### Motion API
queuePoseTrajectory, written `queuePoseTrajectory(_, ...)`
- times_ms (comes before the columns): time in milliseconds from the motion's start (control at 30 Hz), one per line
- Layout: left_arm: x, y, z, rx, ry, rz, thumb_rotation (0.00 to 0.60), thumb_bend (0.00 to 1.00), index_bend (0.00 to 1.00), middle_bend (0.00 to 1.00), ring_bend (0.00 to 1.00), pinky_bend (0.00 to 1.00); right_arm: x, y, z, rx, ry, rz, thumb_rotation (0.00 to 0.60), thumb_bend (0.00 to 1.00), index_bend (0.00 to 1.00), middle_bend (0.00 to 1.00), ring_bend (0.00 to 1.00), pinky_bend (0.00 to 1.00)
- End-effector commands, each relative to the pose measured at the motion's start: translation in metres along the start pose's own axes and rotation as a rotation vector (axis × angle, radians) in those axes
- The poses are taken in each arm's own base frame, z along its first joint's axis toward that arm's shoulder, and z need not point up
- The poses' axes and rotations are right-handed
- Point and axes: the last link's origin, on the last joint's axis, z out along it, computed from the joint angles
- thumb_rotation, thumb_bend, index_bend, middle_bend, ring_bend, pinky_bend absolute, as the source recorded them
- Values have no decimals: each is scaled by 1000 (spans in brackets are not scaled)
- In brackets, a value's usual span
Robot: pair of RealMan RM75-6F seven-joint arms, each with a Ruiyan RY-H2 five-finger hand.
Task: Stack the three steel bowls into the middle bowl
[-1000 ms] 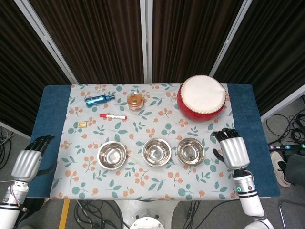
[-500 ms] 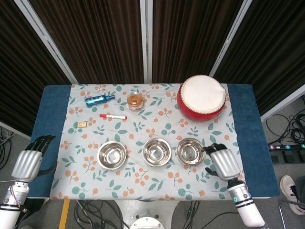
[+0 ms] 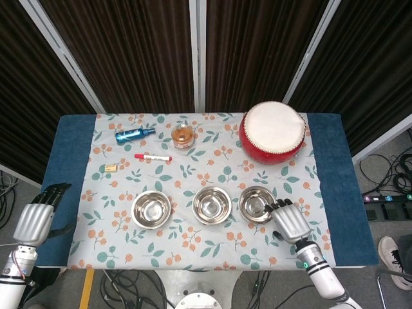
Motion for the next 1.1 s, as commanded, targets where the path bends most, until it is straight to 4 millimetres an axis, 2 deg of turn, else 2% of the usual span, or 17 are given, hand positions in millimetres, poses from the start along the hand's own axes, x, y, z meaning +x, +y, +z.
queuePoseTrajectory(33,1,-1,1,-10,1,10,600,172,168,236,161,289,-4,-6,13,40,2,-30,600,58,344,425,284,319)
queuePoseTrajectory(400,-2,-4,4,-8,-10,15,600,172,168,236,161,290,-22,-16,46,70,-30,-52,600,112,347,426,287,325)
queuePoseTrajectory(533,-3,-3,6,-11,-14,15,600,171,168,236,161,290,-25,-19,55,76,-36,-35,600,166,376,427,295,345)
queuePoseTrajectory(633,-4,-4,7,-12,-21,15,600,171,168,236,161,289,-27,-20,58,79,-33,-35,600,228,430,455,331,385)
queuePoseTrajectory(833,-5,-4,8,-13,-26,12,600,171,168,236,161,296,-31,-20,61,73,-34,-41,600,366,615,587,490,560)
queuePoseTrajectory(1100,-7,-4,9,-15,-34,11,600,172,168,236,161,297,-32,-19,61,55,-41,-42,600,436,687,641,547,632)
